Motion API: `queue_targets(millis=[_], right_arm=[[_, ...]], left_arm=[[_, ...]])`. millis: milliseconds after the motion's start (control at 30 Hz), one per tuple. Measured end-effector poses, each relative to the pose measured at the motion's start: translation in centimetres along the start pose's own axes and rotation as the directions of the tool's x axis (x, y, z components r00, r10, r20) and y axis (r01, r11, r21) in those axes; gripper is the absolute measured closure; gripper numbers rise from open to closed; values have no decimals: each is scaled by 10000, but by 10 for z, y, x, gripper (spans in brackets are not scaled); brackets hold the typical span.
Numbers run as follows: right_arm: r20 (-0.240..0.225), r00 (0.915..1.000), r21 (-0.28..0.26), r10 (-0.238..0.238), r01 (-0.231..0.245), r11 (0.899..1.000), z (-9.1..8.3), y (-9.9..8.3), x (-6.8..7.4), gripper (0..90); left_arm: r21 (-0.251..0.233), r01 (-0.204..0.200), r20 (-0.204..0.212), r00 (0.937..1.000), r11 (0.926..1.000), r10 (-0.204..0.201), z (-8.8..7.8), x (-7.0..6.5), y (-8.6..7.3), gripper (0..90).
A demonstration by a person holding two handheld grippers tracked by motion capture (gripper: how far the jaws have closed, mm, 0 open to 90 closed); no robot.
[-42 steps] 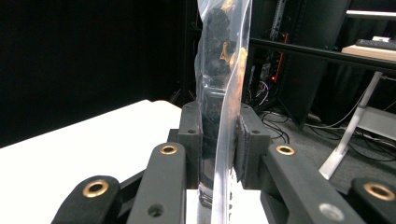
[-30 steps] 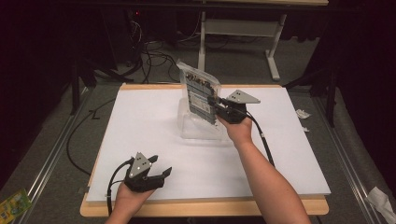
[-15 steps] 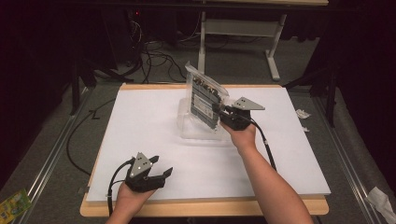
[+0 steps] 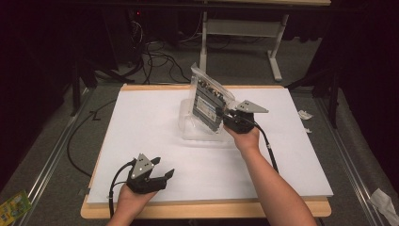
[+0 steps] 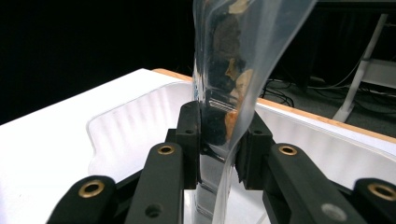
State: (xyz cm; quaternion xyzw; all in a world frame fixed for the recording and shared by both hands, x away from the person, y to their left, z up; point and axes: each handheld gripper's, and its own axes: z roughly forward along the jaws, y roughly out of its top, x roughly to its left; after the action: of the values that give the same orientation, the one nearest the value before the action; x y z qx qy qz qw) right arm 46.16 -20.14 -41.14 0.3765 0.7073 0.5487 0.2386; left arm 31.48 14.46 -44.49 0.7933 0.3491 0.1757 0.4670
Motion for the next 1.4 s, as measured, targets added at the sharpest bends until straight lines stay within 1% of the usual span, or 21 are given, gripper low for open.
queue_targets(millis=[167, 333, 400, 567, 600, 667, 767, 800, 833, 867, 900, 933, 967, 1000, 1033, 1100, 1133, 1167, 1200, 1400], right_arm=[[140, 9999, 144, -44, 42, 9999, 0, 2, -1, 728], [279, 9995, 173, 113, -118, 9998, 1, 4, -3, 696], [311, 9995, 191, 84, -90, 9998, 1, 5, -3, 684], [337, 9994, 220, 81, -88, 9997, 2, 7, -3, 654], [289, 9995, 236, 103, -110, 9997, 2, 8, -3, 635], [263, 9996, 256, 93, -99, 9996, 2, 8, -3, 626], [156, 9998, 336, 134, -139, 9993, 2, 10, -4, 582], [38, 9999, 381, 155, -157, 9992, 3, 10, -4, 554], [38, 9999, 381, 155, -157, 9992, 3, 10, -4, 554], [-49, 9997, 484, 257, -254, 9985, 4, 9, -4, 505], [-49, 9997, 484, 257, -254, 9985, 4, 9, -4, 505], [-101, 9993, 530, 349, -343, 9980, 4, 9, -5, 466], [-101, 9993, 530, 349, -343, 9980, 4, 9, -5, 466], [-109, 9993, 580, 365, -358, 9977, 5, 9, -5, 423], [-109, 9993, 580, 365, -358, 9977, 5, 9, -5, 423], [-61, 9991, 593, 421, -417, 9974, 5, 9, -5, 392], [-35, 9989, 626, 478, -475, 9969, 5, 10, -6, 362], [-35, 9989, 626, 478, -475, 9969, 5, 10, -6, 362], [0, 9984, 626, 565, -564, 9964, 5, 11, -7, 341], [-5, 9978, 700, 656, -654, 9954, 6, 13, -9, 255]], left_arm=[[6, -34, 1, 10000, 10000, 34, 0, 1, 0, 322], [1, -6, 6, 10000, 10000, 6, 0, 1, 0, 322], [6, -14, 25, 10000, 10000, 14, 0, 1, 0, 321], [4, -17, 16, 10000, 10000, 17, 0, 1, 0, 321], [-3, -11, 11, 10000, 10000, 11, 0, 1, 0, 321], [3, -11, 24, 10000, 10000, 11, 0, 1, 0, 321], [-23, 1, 8, 10000, 10000, -1, 0, 1, 0, 321], [-18, 3, 25, 10000, 10000, -3, 0, 1, 0, 321], [-18, 3, 25, 10000, 10000, -3, 0, 1, 0, 321], [-20, 6, 27, 10000, 10000, -6, -1, 1, 0, 321], [-21, 5, 27, 10000, 10000, -5, -1, 1, 0, 321], [-27, 3, 18, 10000, 10000, -3, 0, 1, 0, 321], [-27, 3, 18, 10000, 10000, -3, 0, 1, 0, 321], [-30, 0, 17, 10000, 10000, 0, 0, 0, 0, 321], [-30, 0, 17, 10000, 10000, 0, 0, 0, 0, 321], [-9, -29, 18, 10000, 10000, 29, 0, 0, 0, 321], [-8, -29, 19, 10000, 10000, 29, 0, 0, 0, 321], [-8, -33, 21, 10000, 10000, 33, 0, 0, 0, 321], [-10, -32, 25, 10000, 10000, 32, 0, 0, 0, 321], [-11, -42, 31, 10000, 10000, 42, 0, 0, 0, 321]])
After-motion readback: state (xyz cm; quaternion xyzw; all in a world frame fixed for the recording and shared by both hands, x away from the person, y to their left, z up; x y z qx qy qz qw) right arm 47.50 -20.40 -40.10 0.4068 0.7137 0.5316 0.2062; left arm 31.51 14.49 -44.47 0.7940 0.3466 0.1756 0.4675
